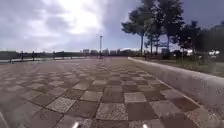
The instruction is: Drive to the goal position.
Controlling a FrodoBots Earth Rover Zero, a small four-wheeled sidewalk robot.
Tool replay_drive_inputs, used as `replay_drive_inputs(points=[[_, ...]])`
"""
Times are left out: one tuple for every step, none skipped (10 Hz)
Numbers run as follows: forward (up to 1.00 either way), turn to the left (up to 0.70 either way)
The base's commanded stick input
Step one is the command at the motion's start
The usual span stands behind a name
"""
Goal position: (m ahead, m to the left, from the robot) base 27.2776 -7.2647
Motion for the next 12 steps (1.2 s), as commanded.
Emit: replay_drive_inputs(points=[[0.70,0.00],[0.70,0.00],[0.70,0.00],[0.70,0.00],[0.70,0.00],[0.70,0.00],[0.70,0.00],[0.70,0.00],[0.70,0.00],[0.70,0.00],[0.70,0.00],[0.70,0.00]])
